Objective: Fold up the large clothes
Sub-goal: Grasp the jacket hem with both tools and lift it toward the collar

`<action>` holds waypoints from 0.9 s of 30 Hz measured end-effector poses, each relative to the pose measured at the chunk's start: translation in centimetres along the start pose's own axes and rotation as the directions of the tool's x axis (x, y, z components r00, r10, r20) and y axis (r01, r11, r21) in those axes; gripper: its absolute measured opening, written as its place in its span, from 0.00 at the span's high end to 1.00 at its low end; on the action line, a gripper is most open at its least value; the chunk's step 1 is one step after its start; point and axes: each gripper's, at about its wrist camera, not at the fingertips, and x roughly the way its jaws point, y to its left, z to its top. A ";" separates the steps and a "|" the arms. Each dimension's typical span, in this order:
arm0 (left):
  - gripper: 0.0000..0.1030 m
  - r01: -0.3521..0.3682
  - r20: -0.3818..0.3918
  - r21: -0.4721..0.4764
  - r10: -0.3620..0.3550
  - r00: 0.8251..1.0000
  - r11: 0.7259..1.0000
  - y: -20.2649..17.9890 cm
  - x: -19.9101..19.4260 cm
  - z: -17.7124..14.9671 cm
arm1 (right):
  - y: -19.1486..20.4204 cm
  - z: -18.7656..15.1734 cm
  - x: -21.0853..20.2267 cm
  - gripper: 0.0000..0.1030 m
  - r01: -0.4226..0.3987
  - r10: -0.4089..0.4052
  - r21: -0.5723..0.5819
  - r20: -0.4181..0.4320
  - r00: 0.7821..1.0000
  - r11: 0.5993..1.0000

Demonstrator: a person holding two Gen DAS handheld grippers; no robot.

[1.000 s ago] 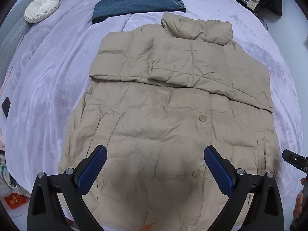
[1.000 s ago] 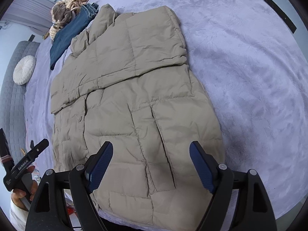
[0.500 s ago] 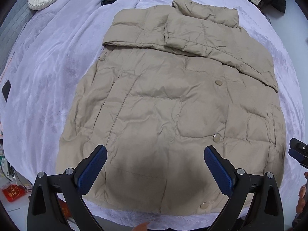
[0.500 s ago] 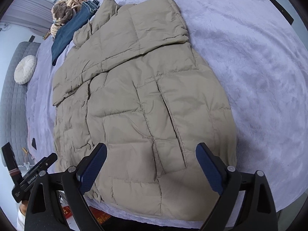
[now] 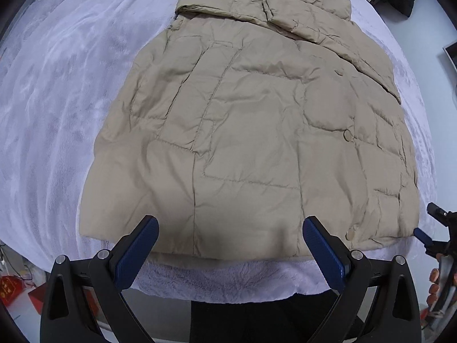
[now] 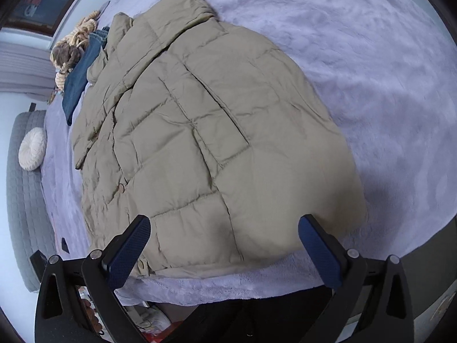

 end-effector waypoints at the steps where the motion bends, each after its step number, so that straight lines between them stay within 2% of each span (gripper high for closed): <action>1: 0.02 0.015 -0.002 -0.011 -0.015 1.000 1.000 0.5 -0.1 -0.2 | -0.4 -0.5 0.0 0.00 0.000 0.000 0.020 0.004 1.000 1.000; 4: 0.02 0.065 0.003 -0.049 -0.065 0.998 0.997 1.9 -0.4 -0.8 | -1.8 -1.5 0.4 0.00 -0.005 0.006 0.089 -0.006 1.000 0.996; 8: 0.02 0.146 0.007 -0.111 -0.146 0.989 0.983 4.1 -0.6 -1.7 | -3.0 -2.3 1.4 0.00 -0.053 0.060 0.176 -0.034 0.998 0.983; 11: 0.02 0.201 -0.002 -0.160 -0.204 0.979 0.966 5.9 -0.4 -2.6 | -3.4 -2.7 2.2 0.00 -0.095 0.107 0.219 -0.042 0.993 0.971; 14: 0.02 0.259 -0.037 -0.201 -0.272 0.962 0.945 7.2 0.6 -3.5 | -3.6 -2.8 2.6 0.00 -0.135 0.150 0.249 -0.041 0.988 0.959; 18: 0.02 0.287 -0.074 -0.276 -0.318 0.945 0.917 8.0 3.0 -4.1 | -3.8 -2.8 3.4 0.00 -0.175 0.196 0.291 -0.043 0.980 0.940; 24: 0.02 0.371 0.026 -0.325 -0.384 0.923 0.870 7.3 4.1 -1.9 | -3.6 -2.2 4.1 0.00 -0.244 0.265 0.328 -0.020 0.964 0.913; 27: 0.03 0.389 0.059 -0.332 -0.392 0.918 0.859 6.9 4.4 -0.7 | -3.6 -2.0 4.5 0.00 -0.286 0.306 0.358 -0.001 0.952 0.889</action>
